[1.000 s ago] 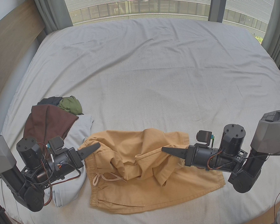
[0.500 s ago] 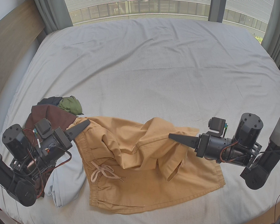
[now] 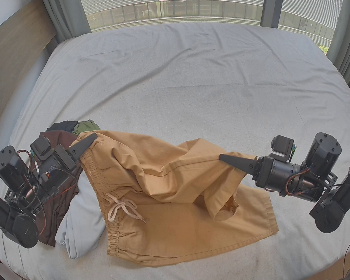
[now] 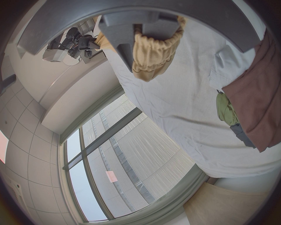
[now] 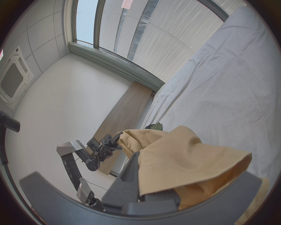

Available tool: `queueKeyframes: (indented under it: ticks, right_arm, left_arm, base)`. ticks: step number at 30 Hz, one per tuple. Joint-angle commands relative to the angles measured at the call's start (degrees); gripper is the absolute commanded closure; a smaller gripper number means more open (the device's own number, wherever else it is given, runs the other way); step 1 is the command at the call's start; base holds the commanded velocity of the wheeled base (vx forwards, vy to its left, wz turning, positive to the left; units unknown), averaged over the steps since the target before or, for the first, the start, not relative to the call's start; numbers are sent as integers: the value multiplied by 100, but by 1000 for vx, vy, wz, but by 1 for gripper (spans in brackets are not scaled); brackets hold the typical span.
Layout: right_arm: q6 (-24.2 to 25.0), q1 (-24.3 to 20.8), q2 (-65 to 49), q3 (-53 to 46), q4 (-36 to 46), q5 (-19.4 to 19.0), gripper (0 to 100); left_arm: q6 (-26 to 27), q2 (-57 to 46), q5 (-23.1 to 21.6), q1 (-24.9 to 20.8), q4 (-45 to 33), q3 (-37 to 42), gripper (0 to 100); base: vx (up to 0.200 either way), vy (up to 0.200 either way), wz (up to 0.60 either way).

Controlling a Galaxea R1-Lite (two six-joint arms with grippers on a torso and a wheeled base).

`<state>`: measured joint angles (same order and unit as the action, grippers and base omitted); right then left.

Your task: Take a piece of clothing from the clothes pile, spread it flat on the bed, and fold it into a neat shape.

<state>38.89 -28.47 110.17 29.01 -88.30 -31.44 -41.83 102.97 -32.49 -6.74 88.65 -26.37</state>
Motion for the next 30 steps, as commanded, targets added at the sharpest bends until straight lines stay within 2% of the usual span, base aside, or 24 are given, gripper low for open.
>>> queueKeyframes:
  ticks: [1,5,9,20,30]
  right_arm:
    - [-4,78,-189,-19,-3,-3,100]
    - [-4,157,-215,-19,-3,-11,100]
    - [-4,227,-224,-10,-3,-11,100]
    - [-4,553,-285,140,-3,-20,100]
    - [5,878,-312,333,-3,-20,100]
  left_arm:
    - [-1,-5,-3,33,3,-79,100]
    - [17,12,-30,147,12,-149,100]
    - [342,56,-56,208,3,-211,100]
    - [377,47,-47,208,12,-141,100]
    - [632,126,-47,296,12,-97,100]
  base:
    - [0,0,0]
    - [0,0,0]
    - [0,0,0]
    - [0,0,0]
    - [0,0,0]
